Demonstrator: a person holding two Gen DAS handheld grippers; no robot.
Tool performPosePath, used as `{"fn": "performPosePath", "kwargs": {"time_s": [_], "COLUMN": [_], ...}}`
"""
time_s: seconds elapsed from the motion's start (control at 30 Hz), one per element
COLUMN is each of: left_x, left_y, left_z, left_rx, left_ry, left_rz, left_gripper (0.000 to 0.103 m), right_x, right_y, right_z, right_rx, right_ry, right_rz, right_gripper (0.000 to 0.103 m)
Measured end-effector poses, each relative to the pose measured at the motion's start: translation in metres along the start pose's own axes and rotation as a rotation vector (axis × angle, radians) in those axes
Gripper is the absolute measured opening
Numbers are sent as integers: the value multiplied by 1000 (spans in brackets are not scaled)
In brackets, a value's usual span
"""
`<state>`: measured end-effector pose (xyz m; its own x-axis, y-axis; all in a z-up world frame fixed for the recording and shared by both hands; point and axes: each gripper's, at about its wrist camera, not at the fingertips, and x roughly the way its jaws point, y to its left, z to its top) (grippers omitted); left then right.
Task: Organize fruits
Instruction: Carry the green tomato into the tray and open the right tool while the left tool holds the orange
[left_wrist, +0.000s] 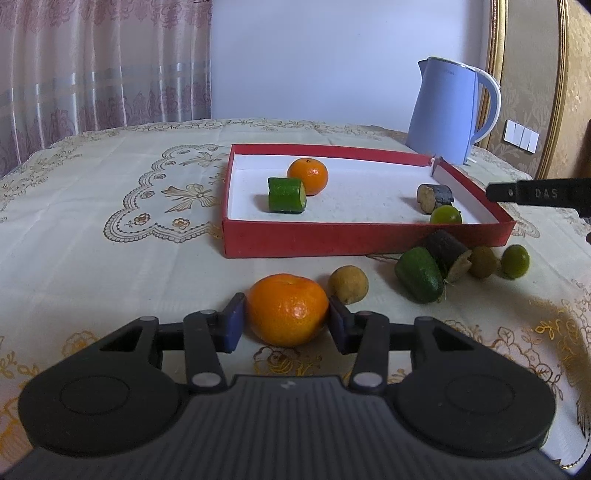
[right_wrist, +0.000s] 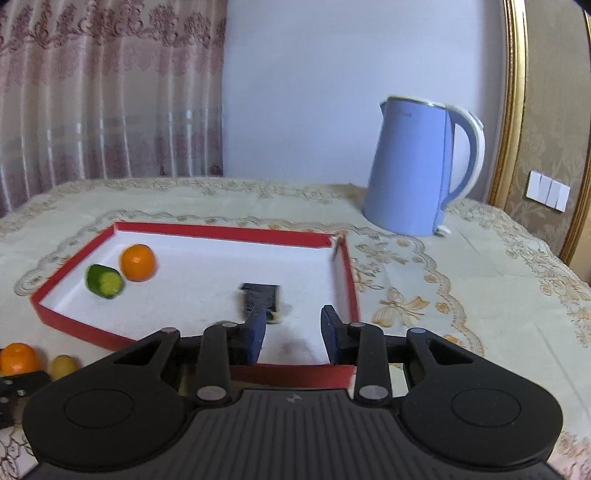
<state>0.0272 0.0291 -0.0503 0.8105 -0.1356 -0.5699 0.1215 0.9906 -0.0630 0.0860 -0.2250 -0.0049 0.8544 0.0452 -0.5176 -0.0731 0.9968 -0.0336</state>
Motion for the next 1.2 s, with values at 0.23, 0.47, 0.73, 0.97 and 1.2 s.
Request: {"fn": "performPosePath", "kwargs": {"time_s": [0.23, 0.47, 0.73, 0.97, 1.2], "left_x": [0, -1, -1, -1, -1], "left_y": [3, 2, 1, 1, -1], "left_z": [0, 0, 0, 0, 1], "left_rx": [-5, 3, 0, -2, -3], "left_ry": [0, 1, 1, 1, 1], "left_rz": [-6, 0, -2, -3, -4], "left_gripper": [43, 43, 43, 43, 43], "right_x": [-27, -33, -24, -15, -8], "right_y": [-17, -9, -3, -9, -8], "right_z": [-30, -41, -44, -49, -57], "right_rx": [31, 27, 55, 88, 124], "right_ry": [43, 45, 73, 95, 101], "right_rz": [30, 75, 119, 156, 188], "right_gripper": [32, 32, 33, 40, 32]}}
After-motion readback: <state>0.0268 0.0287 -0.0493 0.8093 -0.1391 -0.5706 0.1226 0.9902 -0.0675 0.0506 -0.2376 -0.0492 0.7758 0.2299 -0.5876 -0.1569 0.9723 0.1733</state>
